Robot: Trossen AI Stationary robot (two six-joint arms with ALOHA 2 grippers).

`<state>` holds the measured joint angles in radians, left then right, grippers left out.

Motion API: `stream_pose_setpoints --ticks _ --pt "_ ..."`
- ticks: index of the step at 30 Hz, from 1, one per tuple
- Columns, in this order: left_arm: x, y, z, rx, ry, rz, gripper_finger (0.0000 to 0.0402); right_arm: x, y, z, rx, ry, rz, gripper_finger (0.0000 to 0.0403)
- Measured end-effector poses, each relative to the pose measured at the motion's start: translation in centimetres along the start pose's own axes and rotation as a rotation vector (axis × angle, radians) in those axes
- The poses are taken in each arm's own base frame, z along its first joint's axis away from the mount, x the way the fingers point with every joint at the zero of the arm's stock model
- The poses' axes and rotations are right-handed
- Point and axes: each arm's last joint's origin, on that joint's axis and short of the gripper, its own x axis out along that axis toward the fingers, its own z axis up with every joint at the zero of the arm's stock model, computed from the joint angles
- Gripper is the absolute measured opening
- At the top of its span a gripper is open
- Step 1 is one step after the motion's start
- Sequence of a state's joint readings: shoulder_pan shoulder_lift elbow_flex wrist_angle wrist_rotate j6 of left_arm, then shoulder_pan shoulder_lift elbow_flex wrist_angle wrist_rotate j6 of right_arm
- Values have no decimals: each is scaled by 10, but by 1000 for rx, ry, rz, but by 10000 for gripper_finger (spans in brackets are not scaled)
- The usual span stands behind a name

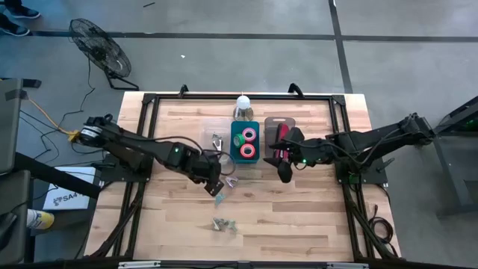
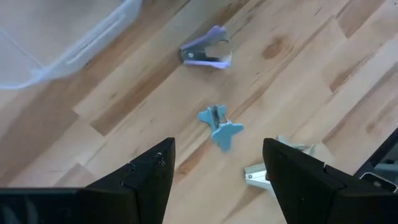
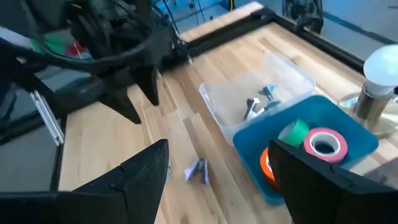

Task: Pick and place Stapler, Stapler remover, tape
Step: Put the blue staple remover into the transparent bin

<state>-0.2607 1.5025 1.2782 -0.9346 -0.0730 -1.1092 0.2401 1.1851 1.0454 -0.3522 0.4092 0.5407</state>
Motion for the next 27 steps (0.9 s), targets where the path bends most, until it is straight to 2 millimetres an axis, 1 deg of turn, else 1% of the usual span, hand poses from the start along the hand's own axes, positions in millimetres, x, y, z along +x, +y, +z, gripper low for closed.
stream_pose_setpoints --ticks 4,8,11,13,15,18,20,23,25,27 --pt "5 -6 -9 -18 1 10 239 0 -2 -6 -32 73 8 268" --pt "9 -10 -14 -41 -21 14 239 -4 -2 -17 -91 174 2 268" --pt "11 -14 -15 -68 -46 9 239 -11 -1 -24 -133 224 1 268" --pt "13 -15 -19 -67 -37 13 239 -19 -2 -30 -132 217 7 268" --pt "17 -19 -18 -82 -42 1 239 -29 -6 -41 -111 207 9 268" --pt "24 -18 -20 -83 -11 31 239 -45 -16 -59 -39 162 19 268" --pt "29 -22 -18 -88 -6 1 239 -55 -24 -71 15 139 44 268" --pt "36 -23 -19 -84 13 12 239 -61 -32 -86 70 94 102 268" --pt "41 -25 -19 -82 20 11 239 -62 -38 -98 80 72 117 268" --pt "45 -25 -20 -80 29 27 239 -61 -43 -106 109 14 128 268"
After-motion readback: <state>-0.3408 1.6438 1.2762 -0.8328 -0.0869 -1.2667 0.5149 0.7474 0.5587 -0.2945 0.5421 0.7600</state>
